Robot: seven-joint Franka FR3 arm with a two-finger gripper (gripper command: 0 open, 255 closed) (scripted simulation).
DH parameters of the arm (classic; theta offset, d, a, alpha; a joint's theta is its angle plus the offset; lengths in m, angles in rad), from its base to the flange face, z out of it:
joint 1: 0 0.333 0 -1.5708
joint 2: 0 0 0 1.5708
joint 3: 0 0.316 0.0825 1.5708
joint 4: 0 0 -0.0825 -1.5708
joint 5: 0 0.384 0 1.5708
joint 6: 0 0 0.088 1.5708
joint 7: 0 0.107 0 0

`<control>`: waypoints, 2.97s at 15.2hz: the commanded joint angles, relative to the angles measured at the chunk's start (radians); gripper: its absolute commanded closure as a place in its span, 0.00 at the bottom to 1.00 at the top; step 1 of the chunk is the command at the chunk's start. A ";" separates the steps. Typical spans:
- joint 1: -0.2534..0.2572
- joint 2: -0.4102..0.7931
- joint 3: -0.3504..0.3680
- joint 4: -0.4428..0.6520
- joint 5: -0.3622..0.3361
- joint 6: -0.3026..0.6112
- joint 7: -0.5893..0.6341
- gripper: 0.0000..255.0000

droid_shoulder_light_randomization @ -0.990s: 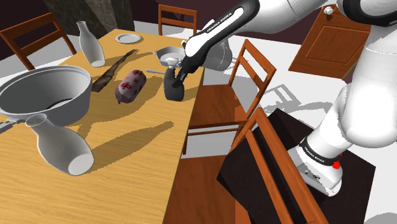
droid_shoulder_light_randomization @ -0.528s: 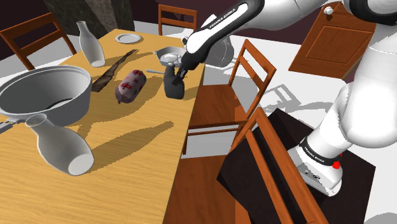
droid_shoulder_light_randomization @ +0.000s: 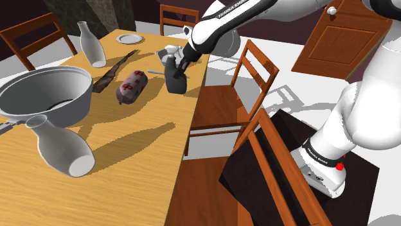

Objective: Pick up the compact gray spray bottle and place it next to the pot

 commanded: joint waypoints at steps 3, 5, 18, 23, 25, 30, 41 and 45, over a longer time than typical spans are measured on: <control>0.012 -0.036 -0.019 0.006 -0.047 -0.040 0.046 1.00; 0.016 -0.052 -0.027 0.012 -0.069 -0.061 0.068 1.00; 0.027 -0.141 -0.057 0.076 -0.186 -0.205 0.183 1.00; 0.027 -0.166 -0.063 0.111 -0.219 -0.263 0.217 1.00; 0.027 -0.175 -0.064 0.127 -0.231 -0.287 0.230 1.00; 0.025 -0.194 -0.067 0.171 -0.257 -0.347 0.258 1.00; 0.022 -0.217 -0.072 0.289 -0.298 -0.484 0.308 1.00; 0.021 -0.219 -0.073 0.340 -0.309 -0.535 0.323 1.00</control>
